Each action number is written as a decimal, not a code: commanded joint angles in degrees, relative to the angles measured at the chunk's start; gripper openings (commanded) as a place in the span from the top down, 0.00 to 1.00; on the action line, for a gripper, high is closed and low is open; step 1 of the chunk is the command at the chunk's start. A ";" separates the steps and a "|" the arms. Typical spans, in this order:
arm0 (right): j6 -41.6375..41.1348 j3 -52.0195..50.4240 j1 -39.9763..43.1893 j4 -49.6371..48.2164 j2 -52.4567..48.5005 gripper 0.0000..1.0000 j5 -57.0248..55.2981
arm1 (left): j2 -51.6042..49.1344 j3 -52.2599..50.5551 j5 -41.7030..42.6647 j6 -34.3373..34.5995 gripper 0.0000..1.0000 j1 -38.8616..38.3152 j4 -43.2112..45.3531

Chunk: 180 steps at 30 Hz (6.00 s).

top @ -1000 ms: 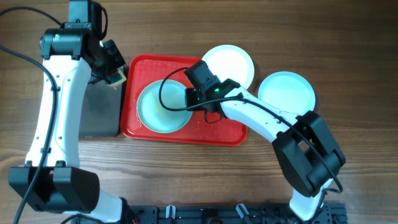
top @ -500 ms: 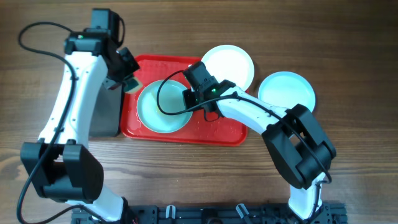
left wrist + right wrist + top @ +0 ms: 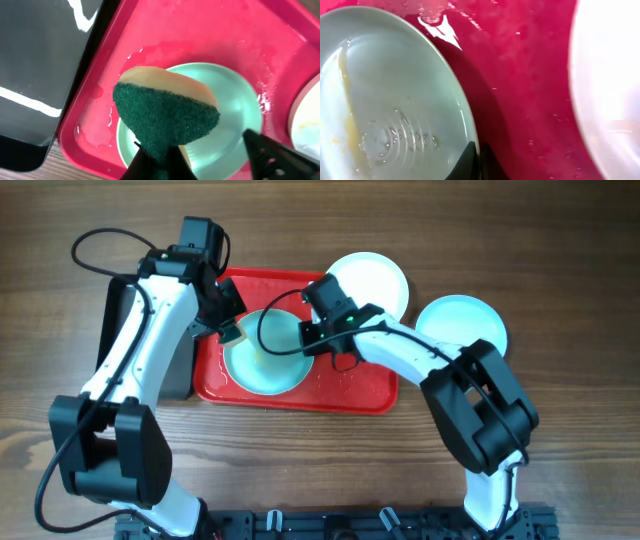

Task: Clean dirty plates on tray and stack at the side
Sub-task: 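Scrub the second light-blue plate with the sponge in the left gripper, then lift the second plate with the right gripper and carry it right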

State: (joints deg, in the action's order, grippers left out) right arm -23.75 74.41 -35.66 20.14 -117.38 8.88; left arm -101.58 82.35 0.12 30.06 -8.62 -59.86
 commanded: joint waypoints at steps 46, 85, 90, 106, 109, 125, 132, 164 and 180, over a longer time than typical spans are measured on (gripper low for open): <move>-3.98 0.68 1.75 4.87 -1.29 0.96 11.32 | -2.73 -24.13 -2.97 -9.16 0.96 -3.52 25.97; -3.41 0.68 1.73 6.19 -1.29 0.96 12.96 | -2.67 -23.96 22.56 -11.61 0.96 -8.90 17.81; -3.43 0.68 1.64 7.21 -1.31 0.96 16.15 | -2.67 -23.96 26.12 -11.67 0.96 -8.92 18.10; -4.50 0.13 1.33 6.93 -1.36 0.96 17.11 | -2.69 -23.96 13.05 -9.94 0.96 -8.90 35.15; -4.39 0.13 1.33 6.95 -1.36 0.96 17.11 | -2.69 -23.96 1.07 -8.72 0.96 -8.57 32.46; -4.31 0.13 1.36 6.95 -1.36 0.96 16.68 | -2.69 -22.27 14.16 -6.56 0.96 -2.51 11.43; -4.28 0.13 1.33 7.17 -1.36 0.96 16.70 | -2.69 -22.27 30.23 -14.49 0.96 -2.49 16.70; -5.16 0.33 1.18 12.17 8.07 0.96 2.73 | -3.61 8.44 -4.28 -3.93 0.96 3.96 -2.51; -1.57 0.31 -15.32 21.11 23.23 0.96 -53.31 | -3.89 4.00 -4.44 -3.93 0.96 4.02 0.37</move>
State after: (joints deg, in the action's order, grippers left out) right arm -25.67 74.39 -48.77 40.29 -93.86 -29.76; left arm -105.08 87.37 -4.62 26.89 -4.95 -59.77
